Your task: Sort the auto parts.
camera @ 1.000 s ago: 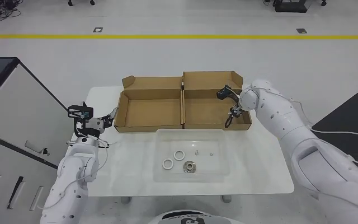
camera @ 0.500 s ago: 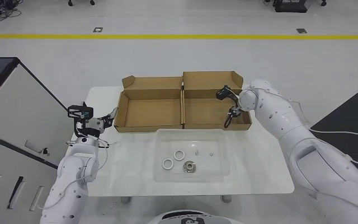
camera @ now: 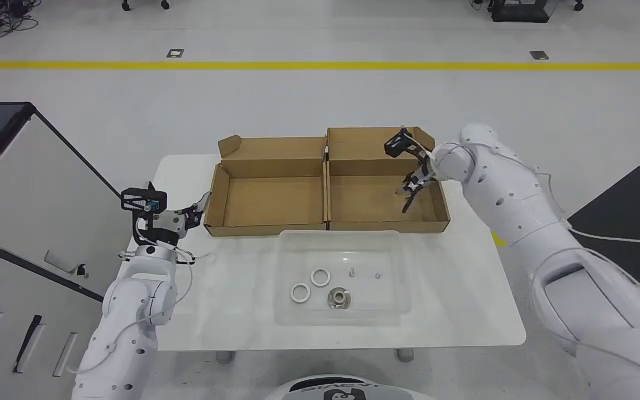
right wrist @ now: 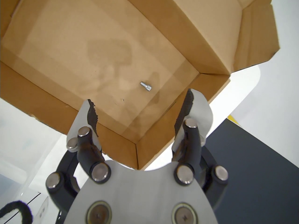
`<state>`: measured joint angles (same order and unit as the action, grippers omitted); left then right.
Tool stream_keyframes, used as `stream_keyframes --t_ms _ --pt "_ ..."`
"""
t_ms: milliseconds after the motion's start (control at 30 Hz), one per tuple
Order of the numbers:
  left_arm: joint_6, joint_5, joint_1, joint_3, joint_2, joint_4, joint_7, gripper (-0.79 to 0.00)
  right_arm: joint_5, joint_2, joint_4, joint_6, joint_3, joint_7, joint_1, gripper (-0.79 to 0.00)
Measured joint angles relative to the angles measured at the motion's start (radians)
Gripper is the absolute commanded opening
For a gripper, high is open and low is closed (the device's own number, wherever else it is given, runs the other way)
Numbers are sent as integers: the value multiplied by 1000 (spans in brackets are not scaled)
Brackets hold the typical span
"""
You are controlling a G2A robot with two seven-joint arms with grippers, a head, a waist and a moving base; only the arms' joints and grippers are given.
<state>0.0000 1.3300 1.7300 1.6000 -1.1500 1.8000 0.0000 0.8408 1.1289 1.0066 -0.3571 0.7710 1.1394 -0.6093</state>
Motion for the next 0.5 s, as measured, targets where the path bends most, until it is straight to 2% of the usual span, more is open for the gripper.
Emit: stream_keyframes --t_ms 33,200,367,500 --pt "0 0 0 0 0 0 0 0 -1 -8 29 -6 16 9 -8 -55" --pt "0 0 0 0 0 0 0 0 -26 -57 223 -58 118 89 -75 0" --pt "0 0 0 0 0 0 0 0 -74 -99 442 -90 216 185 -162 0" --pt "0 0 0 0 0 0 0 0 -136 -120 596 -93 253 233 -223 0"
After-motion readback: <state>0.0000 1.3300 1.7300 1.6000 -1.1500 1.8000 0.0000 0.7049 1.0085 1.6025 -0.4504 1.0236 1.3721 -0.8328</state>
